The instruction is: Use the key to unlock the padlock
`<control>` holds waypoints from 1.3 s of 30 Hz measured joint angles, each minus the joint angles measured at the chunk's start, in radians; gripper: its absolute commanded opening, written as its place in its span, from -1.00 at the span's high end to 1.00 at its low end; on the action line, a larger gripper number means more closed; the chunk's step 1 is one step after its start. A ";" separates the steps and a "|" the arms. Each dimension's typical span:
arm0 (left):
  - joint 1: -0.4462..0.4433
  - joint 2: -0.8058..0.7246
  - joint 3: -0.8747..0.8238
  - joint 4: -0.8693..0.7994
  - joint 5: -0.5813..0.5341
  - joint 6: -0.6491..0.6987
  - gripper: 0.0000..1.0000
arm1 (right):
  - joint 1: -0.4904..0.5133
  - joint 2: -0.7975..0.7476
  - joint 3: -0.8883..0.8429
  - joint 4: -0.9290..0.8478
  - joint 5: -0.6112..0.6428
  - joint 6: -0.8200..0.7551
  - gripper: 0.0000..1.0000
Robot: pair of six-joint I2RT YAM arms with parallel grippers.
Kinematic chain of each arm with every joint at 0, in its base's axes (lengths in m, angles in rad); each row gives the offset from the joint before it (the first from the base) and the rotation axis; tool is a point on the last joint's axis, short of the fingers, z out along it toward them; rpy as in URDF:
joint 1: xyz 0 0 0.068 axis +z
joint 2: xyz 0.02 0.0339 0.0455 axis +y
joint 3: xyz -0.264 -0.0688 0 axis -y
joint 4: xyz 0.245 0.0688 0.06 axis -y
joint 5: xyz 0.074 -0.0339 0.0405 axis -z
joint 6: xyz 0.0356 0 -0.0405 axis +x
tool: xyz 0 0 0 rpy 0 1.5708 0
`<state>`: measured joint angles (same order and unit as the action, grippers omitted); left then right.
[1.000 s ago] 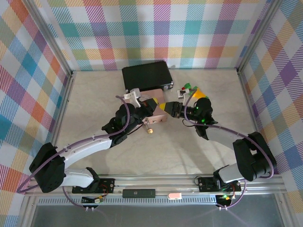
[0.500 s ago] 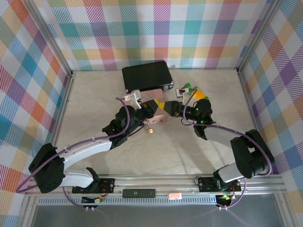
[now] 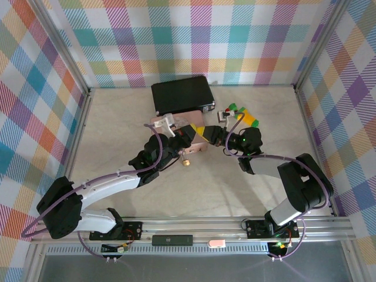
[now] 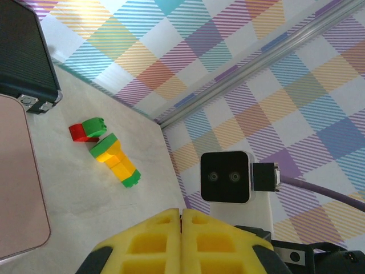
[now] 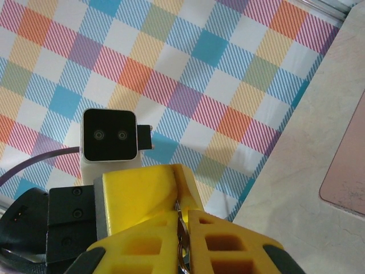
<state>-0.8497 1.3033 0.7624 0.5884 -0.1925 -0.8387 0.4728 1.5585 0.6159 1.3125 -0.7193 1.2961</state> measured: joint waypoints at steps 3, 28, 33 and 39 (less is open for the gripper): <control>0.000 0.011 0.000 0.017 -0.003 -0.003 1.00 | 0.000 0.012 -0.001 0.023 0.008 0.025 0.68; -0.002 -0.184 -0.118 -0.105 -0.026 0.025 -0.82 | -0.050 -0.134 0.063 -0.545 -0.069 -0.320 1.00; 0.004 -0.196 -0.181 -0.239 -0.018 0.052 -0.78 | -0.051 -0.170 0.177 -1.005 -0.019 -0.623 1.00; -0.006 -0.127 -0.151 -0.432 -0.017 0.095 -0.74 | -0.051 -0.184 0.245 -1.415 0.182 -0.871 1.00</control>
<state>-0.8562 1.1767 0.6113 0.1562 -0.2096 -0.7433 0.4221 1.3746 0.8608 -0.1028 -0.5373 0.4252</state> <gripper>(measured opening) 0.873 0.056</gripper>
